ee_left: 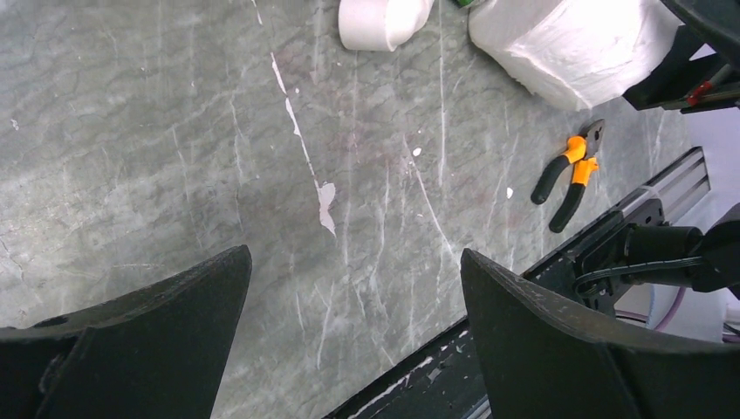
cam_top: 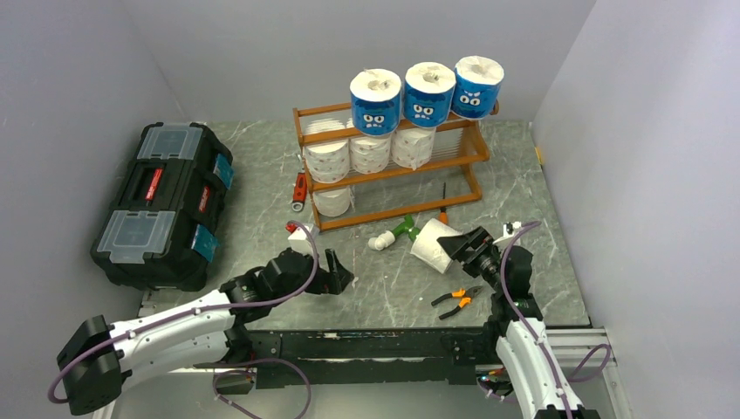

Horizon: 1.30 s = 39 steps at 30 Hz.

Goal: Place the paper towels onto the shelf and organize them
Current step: Adjust the paper towel at the center of the board.

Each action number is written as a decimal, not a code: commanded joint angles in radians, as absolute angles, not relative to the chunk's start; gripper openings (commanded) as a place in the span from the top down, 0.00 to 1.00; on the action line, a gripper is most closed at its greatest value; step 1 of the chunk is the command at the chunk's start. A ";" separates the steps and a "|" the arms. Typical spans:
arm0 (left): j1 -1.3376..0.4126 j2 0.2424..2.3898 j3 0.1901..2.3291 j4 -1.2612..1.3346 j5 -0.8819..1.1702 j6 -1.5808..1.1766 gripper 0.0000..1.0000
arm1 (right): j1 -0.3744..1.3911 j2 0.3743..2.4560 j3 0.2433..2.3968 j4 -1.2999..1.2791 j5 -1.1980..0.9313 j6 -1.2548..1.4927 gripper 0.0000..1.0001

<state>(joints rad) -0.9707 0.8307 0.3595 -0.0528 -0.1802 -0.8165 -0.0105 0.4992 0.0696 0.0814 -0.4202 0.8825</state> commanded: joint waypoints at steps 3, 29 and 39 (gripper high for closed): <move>-0.977 0.798 0.351 -0.022 -0.192 -0.820 0.03 | -0.006 0.490 0.103 0.131 -0.420 0.860 0.05; -0.977 0.732 0.303 -0.026 -0.197 -0.843 0.03 | -0.006 0.529 0.013 0.350 -0.520 0.948 0.52; -0.977 0.704 0.288 -0.033 -0.198 -0.847 0.03 | -0.006 0.379 0.072 0.156 -0.517 0.917 0.64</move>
